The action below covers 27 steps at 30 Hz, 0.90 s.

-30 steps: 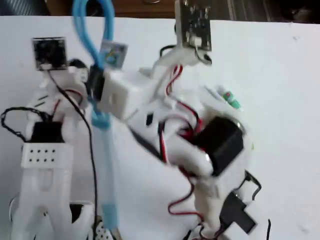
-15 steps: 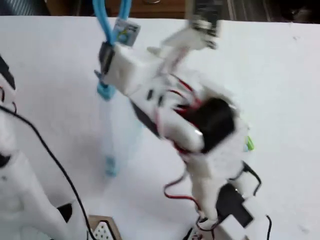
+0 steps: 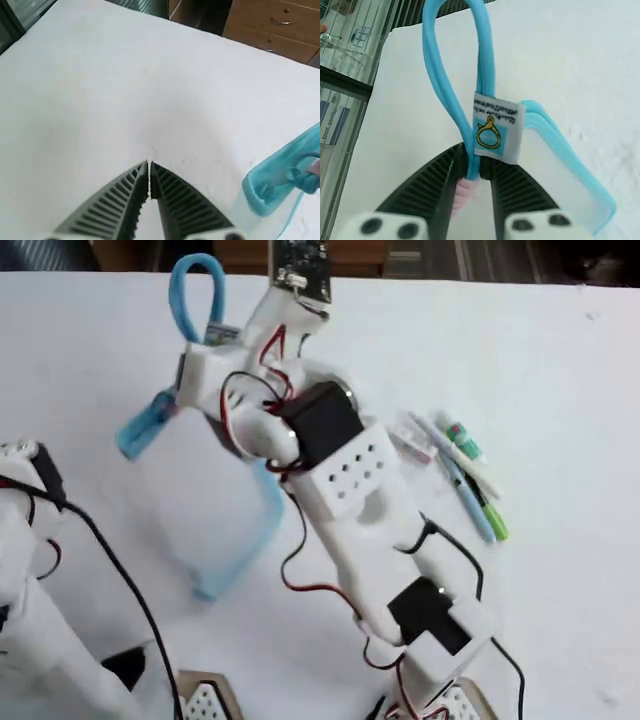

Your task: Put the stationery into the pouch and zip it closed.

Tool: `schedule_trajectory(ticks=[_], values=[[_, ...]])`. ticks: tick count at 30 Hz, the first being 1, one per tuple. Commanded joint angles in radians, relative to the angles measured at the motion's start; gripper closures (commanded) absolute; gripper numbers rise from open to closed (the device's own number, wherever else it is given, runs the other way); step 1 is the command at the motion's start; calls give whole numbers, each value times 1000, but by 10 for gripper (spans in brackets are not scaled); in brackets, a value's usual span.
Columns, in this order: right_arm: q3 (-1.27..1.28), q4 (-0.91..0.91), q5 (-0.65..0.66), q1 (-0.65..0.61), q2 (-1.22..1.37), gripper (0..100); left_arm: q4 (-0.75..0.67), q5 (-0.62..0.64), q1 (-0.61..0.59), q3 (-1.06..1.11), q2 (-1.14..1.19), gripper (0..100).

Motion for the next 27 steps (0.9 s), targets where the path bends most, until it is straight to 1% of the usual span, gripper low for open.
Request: schedule_trajectory(ticks=[1, 4, 6, 8, 10, 13, 17, 24, 27], values=[[-5, -15, 8, 13, -12, 982, 6, 5, -41, 3, -88, 953], [-6, -13, 34, 13, -13, 982, 6, 23, -44, 31, -208, 880], [-8, -8, 41, 13, -15, 981, 6, 127, -45, 68, -289, 817], [-9, -8, 48, 15, -15, 981, 6, 235, -41, 115, -348, 786], [-6, -5, 48, 25, -15, 981, -3, 255, -15, 158, -346, 786], [-6, 2, 41, 53, -15, 981, -14, 258, 22, 167, -262, 786], [-2, 5, 40, 84, -12, 981, 6, 261, 41, 74, -96, 786], [0, -2, 40, 64, -4, 981, 8, 318, 202, -81, 85, 786], [8, -2, 40, 61, 5, 981, 6, 334, 236, -127, 191, 786]])
